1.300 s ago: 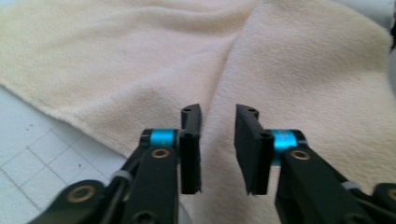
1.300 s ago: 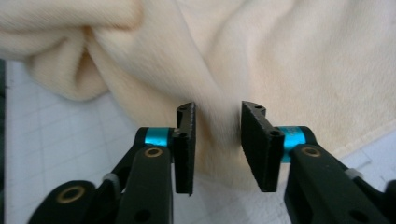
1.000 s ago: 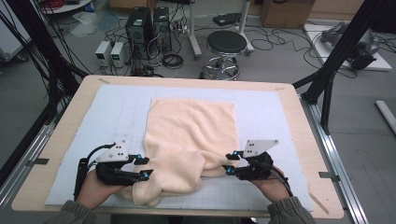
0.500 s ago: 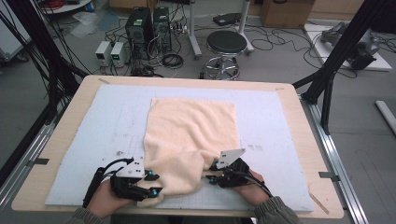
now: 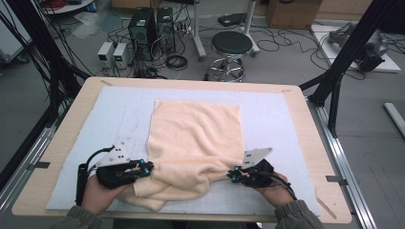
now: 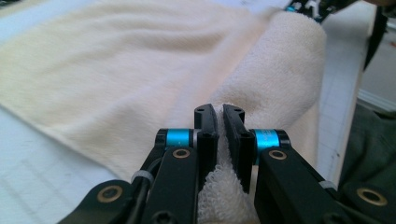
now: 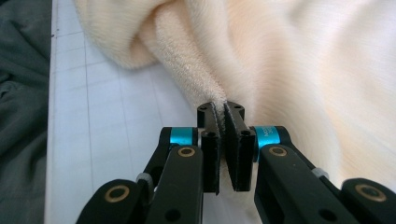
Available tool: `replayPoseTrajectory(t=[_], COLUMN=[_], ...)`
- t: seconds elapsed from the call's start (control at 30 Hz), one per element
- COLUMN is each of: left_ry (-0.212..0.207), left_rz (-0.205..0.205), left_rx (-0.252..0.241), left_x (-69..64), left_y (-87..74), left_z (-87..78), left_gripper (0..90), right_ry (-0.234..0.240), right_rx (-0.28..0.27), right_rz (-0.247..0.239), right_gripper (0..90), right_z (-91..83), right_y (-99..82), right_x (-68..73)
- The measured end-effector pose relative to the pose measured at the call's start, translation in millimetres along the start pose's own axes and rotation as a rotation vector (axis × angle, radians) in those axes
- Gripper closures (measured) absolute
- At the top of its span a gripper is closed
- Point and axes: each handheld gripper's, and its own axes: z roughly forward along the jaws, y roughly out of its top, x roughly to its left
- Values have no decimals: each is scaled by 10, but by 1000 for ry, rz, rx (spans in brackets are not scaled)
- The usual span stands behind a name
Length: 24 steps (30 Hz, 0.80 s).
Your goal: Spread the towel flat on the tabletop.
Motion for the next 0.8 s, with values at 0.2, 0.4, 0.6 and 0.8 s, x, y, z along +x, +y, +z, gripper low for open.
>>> replayPoseTrajectory(t=[0.2,0.4,0.6,0.8], left_ry=[12,53,56,50], left_rz=[-1,-48,-101,-57], left_rx=[9,111,97,31], left_x=[82,317,479,371], left_y=[115,15,8,121], left_z=[110,417,441,179], left_gripper=[842,835,748,615], right_ry=[-44,-53,-44,-13], right_rx=[-55,-12,-84,-123], right_rz=[32,58,66,-2], right_gripper=[858,802,686,633], right_z=[-354,-187,-179,-162], right_y=[-46,-18,106,241], right_x=[-108,-241,-229,-57])
